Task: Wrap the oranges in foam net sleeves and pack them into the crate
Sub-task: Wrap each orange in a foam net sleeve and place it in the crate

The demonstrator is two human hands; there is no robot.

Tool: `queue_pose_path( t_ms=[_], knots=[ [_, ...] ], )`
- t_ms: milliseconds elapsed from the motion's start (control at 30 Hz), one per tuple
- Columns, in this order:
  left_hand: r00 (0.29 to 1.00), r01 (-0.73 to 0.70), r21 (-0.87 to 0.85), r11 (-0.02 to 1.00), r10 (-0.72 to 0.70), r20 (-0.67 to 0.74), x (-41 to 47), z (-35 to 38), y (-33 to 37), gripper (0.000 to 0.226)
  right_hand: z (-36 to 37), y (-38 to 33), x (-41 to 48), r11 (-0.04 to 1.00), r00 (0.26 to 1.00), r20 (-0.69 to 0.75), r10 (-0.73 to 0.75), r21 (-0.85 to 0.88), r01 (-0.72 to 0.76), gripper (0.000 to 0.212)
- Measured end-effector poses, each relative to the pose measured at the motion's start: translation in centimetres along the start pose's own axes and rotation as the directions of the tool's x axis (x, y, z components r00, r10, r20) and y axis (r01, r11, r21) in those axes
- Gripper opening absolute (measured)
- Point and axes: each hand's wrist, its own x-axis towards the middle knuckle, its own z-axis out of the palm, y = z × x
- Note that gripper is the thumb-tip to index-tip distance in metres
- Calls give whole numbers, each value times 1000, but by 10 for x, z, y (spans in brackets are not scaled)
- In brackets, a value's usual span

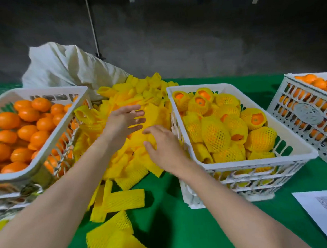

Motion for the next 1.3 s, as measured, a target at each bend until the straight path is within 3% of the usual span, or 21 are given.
queue_pose_path(
  t_ms=[33,100,167,233,333,433,500,567,633,733,833,933,1033,1100,1233,1267,1300],
  knots=[
    [999,10,-1,1000,-10,-40,-2,-18,-1,20,22,-2,-4,997,975,217,42,-67,-28,31],
    [995,38,10,999,-37,-96,-7,-49,-7,20,62,0,-16,960,803,574,159,-281,10,38],
    [988,77,7,997,-76,-134,-13,-73,-13,20,92,6,-30,916,659,717,228,-388,105,34],
    [980,107,-4,994,-106,-171,-19,-90,-21,20,110,12,-36,905,622,741,252,-409,120,24],
    [974,139,150,979,-108,-198,-29,-109,-30,18,115,16,-23,932,713,657,246,-362,13,20],
    [993,111,439,892,-120,-7,-36,-119,-36,37,96,9,6,983,800,582,144,-180,-46,28],
    [975,19,715,699,-170,140,-37,-117,-38,55,79,1,23,998,829,557,50,-60,-20,28],
    [985,-102,862,497,-71,158,-35,-111,-37,42,65,-8,35,1000,880,476,6,5,-9,29],
    [995,-82,856,510,93,40,-35,-111,-32,16,60,-17,42,989,957,283,69,104,-102,40],
    [959,-88,752,654,260,-115,-37,-115,-26,30,63,-31,48,866,945,56,323,386,-319,43],
    [882,-179,730,660,436,-179,-44,-122,-14,22,76,-52,57,862,946,-60,320,432,-264,26],
    [817,-236,798,554,558,-146,-50,-142,-4,28,86,-75,73,889,941,-190,280,421,-180,15],
    [742,-268,871,412,665,-86,-50,-172,9,25,99,-100,95,774,950,-77,302,601,-197,18],
    [706,-302,873,383,705,-65,-49,-193,16,26,111,-116,112,706,956,58,288,662,-253,19],
    [685,-313,873,375,725,-66,-42,-238,27,18,150,-149,148,701,949,194,250,640,-315,23],
    [716,-296,862,411,693,-84,-37,-250,29,20,161,-157,157,698,950,176,258,646,-309,21],
    [759,-302,804,512,640,-122,-32,-262,32,27,173,-165,166,703,953,136,270,648,-292,22]
  ],
)
